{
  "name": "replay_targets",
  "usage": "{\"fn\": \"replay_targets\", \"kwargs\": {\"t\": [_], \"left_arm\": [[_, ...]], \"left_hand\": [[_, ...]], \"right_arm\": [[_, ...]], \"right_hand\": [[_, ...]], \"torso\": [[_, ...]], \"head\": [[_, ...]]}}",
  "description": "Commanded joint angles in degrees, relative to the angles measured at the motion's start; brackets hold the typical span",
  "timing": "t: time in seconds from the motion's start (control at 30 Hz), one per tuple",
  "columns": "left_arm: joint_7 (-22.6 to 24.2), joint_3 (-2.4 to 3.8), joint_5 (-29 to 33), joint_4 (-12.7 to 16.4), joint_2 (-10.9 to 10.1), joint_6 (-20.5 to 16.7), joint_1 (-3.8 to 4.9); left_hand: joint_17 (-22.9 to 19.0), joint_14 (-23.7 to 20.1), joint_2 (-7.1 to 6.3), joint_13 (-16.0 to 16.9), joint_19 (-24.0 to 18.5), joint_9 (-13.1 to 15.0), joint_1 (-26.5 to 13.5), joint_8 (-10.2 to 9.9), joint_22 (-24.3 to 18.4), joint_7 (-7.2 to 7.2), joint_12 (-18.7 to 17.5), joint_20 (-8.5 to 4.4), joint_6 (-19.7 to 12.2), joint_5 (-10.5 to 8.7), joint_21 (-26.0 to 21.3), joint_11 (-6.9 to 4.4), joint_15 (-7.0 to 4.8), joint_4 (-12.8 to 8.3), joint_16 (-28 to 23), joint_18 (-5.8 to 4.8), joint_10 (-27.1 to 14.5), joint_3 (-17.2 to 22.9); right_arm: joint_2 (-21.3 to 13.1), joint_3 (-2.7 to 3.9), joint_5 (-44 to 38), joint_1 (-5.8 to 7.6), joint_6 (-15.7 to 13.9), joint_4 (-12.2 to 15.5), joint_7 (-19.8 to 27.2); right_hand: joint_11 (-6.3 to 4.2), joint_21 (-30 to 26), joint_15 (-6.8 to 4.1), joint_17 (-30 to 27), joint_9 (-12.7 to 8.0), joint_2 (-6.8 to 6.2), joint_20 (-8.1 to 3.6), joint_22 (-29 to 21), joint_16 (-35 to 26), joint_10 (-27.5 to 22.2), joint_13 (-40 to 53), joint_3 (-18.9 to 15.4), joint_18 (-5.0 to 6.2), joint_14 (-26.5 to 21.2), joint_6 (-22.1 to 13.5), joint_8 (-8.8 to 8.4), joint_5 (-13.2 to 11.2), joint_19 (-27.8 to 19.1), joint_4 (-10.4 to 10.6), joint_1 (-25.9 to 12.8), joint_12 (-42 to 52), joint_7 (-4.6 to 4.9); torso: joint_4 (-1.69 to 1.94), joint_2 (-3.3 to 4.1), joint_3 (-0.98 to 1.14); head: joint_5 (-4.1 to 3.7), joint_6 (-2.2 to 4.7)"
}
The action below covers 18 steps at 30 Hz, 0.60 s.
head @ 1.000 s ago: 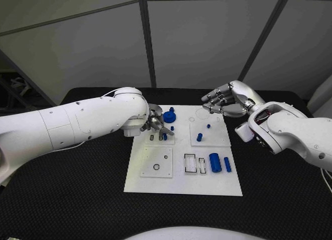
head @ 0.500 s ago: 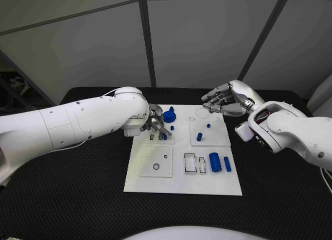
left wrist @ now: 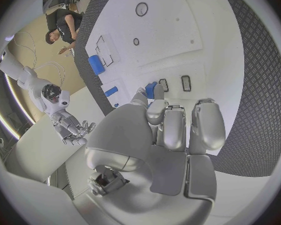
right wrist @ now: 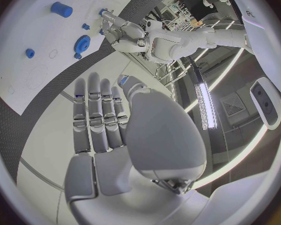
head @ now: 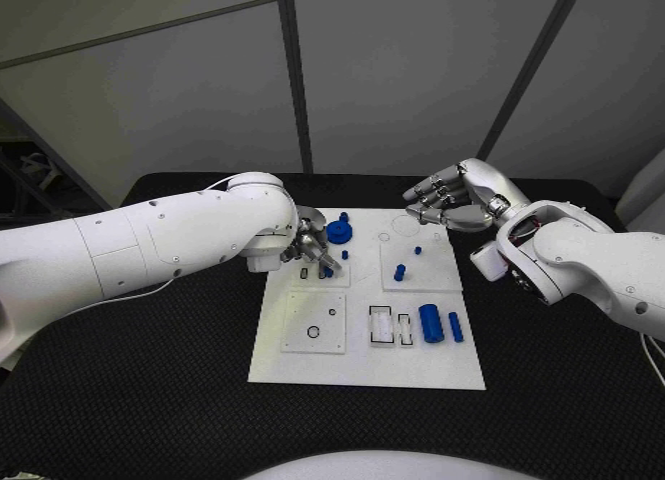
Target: Assemble the parts on the task board
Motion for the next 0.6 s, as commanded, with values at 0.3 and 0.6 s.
{"fn": "replay_targets", "kwargs": {"t": [0.3,0.6], "left_arm": [[0.1,-0.05,6.2,1.2,-1.9,-2.2,-0.06],[0.5,-0.04,8.3,3.6,-4.4,-6.9,-0.07]], "left_hand": [[0.3,2.1,-6.48,-1.2,-0.5,1.5,0.2,-1.1,0.6,0.25,-1.7,0.14,-0.3,0.55,-0.2,0.22,0.20,-0.3,-0.4,0.45,-0.4,22.5],[0.5,2.2,-13.43,-2.1,-0.4,4.9,-7.1,0.7,1.1,0.28,-2.3,-0.06,-0.9,0.95,-0.3,-0.13,-0.13,-5.2,-0.4,0.71,0.0,40.9]], "right_arm": [[0.1,0.05,0.2,0.11,-0.2,-0.4,0.1],[0.0,0.05,0.2,0.11,-0.2,-0.6,0.1]], "right_hand": [[0.29,-0.2,0.01,0.1,0.0,0.20,0.04,-0.1,-0.3,-0.1,-0.1,-0.1,0.63,0.5,-0.2,-0.34,0.3,0.3,-0.4,-0.6,-0.3,0.40],[0.31,-0.3,0.03,0.1,0.0,0.17,0.05,-0.1,-0.4,-0.1,-0.2,-0.1,0.62,0.5,-0.2,-0.37,0.4,0.3,-0.4,-0.7,-0.3,0.41]], "torso": [[0.03,-0.03,0.03],[0.07,0.01,0.06]], "head": [[0.13,-0.18],[0.25,-0.16]]}}
